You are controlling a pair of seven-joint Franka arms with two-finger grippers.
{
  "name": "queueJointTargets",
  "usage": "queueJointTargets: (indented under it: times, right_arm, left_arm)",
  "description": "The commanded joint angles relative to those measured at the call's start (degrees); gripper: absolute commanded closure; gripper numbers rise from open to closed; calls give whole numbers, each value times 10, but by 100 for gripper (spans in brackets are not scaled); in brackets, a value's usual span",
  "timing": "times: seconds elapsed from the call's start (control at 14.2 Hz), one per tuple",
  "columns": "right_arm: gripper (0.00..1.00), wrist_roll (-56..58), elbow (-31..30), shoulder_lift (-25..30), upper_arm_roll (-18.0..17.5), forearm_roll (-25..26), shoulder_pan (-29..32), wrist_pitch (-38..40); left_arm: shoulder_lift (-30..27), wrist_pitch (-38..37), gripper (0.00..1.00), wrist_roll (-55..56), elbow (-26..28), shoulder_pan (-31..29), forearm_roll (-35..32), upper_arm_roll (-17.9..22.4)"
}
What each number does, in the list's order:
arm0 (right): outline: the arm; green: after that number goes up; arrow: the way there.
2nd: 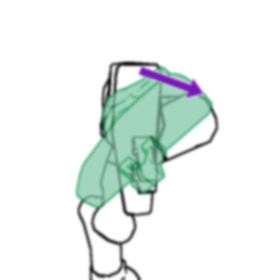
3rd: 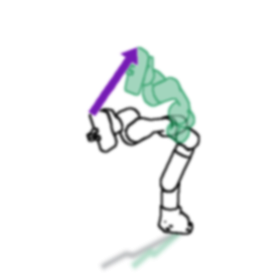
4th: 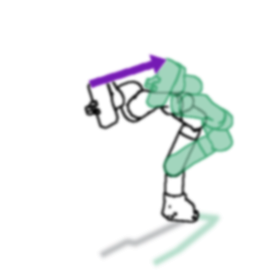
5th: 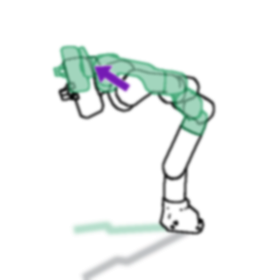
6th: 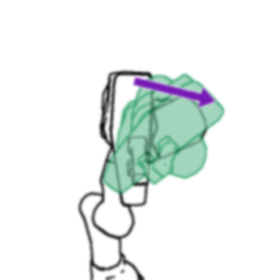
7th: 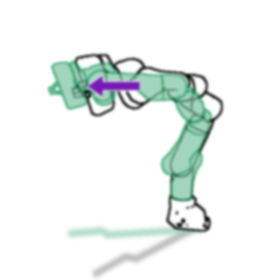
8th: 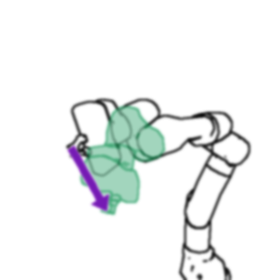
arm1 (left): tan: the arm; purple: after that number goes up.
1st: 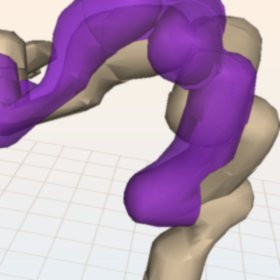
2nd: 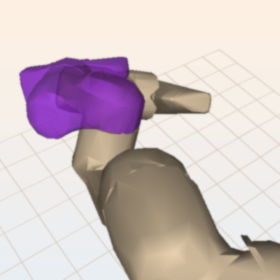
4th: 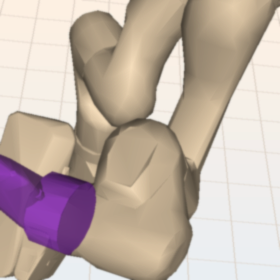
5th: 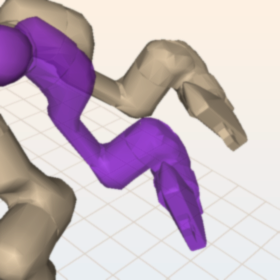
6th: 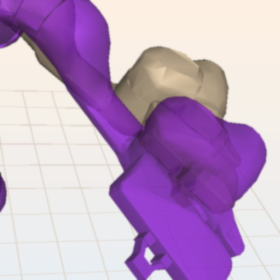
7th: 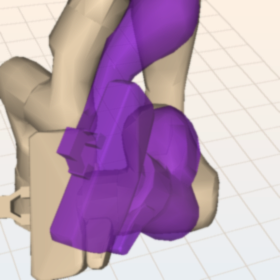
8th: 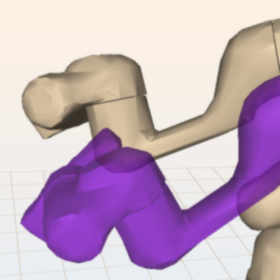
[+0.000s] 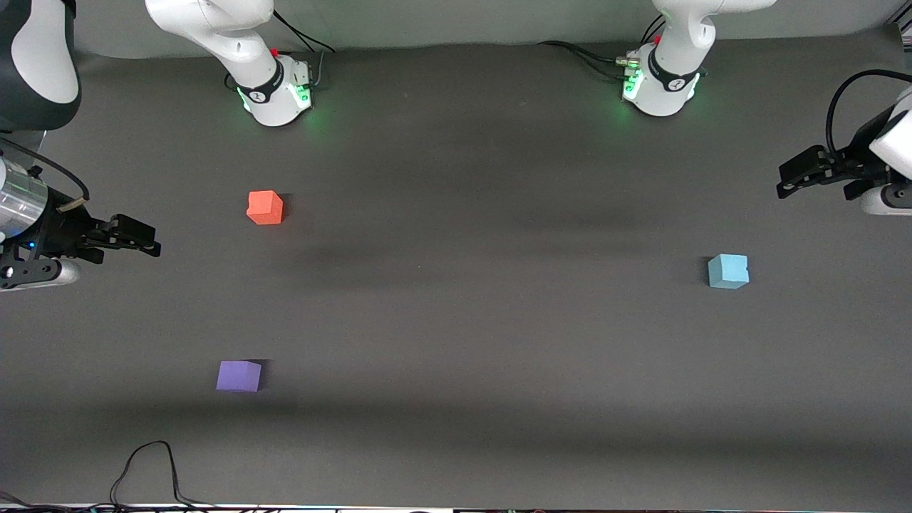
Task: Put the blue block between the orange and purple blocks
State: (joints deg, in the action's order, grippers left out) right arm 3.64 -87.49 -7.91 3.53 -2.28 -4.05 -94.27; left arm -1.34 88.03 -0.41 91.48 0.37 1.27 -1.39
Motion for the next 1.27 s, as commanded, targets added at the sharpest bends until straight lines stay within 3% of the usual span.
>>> queueJointTargets:
  times: [0.0,0.35,0.85,1.2]
  right_arm:
    - [0,-6,6,4,2,-3,-4,6]
    - [0,-6,6,4,2,-2,-4,6]
    - [0,-6,5,4,2,-3,-4,7]
    - [0,-5,5,4,2,-2,-4,7]
  left_arm:
    - [5,-15,0,2,-18,0,-6,3]
    - [2,-15,0,1,-16,-4,-17,9]
    - [4,-2,0,-65,-9,-4,-35,55]
    - [12,118,0,-72,90,-4,-37,57]
